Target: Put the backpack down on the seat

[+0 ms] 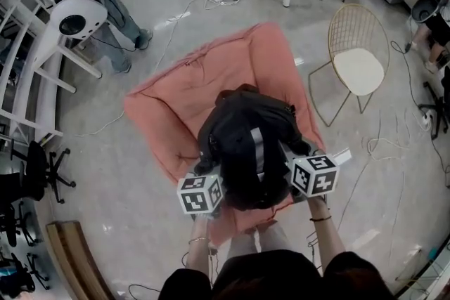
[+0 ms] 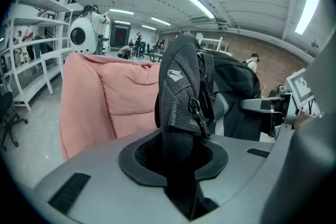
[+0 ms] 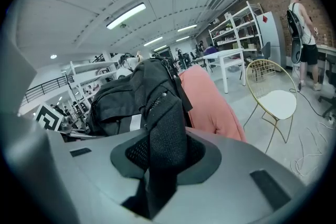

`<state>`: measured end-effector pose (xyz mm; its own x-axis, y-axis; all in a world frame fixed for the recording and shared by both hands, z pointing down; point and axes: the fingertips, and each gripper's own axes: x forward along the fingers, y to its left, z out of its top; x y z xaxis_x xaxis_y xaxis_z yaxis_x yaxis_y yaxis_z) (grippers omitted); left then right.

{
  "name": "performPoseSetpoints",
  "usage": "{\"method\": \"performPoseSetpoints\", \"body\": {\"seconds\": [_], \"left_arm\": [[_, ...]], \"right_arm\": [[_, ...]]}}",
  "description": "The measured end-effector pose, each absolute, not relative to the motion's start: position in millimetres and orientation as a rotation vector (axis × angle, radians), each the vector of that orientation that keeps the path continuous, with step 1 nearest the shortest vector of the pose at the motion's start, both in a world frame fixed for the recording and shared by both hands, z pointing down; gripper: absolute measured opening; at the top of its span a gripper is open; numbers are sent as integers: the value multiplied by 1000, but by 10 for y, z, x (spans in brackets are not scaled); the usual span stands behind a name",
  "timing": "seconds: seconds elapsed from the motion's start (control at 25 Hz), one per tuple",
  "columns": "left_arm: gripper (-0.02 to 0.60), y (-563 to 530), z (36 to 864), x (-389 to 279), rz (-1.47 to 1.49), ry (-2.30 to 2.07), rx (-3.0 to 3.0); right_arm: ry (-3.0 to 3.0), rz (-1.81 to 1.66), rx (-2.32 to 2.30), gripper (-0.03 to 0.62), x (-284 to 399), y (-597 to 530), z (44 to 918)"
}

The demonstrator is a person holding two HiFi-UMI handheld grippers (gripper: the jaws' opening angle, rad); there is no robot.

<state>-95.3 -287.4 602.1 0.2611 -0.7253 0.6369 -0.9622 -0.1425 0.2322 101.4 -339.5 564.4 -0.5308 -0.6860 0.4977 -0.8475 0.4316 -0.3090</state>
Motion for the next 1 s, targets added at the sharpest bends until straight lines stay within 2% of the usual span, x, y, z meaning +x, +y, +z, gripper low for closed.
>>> {"method": "performPoseSetpoints", "body": {"seconds": [1.0], "left_arm": [[97,-3930,6627,-1191,488,-1505,1918]], "right_arm": [[-2281,783,1338,92,833,-4461,6312]]}}
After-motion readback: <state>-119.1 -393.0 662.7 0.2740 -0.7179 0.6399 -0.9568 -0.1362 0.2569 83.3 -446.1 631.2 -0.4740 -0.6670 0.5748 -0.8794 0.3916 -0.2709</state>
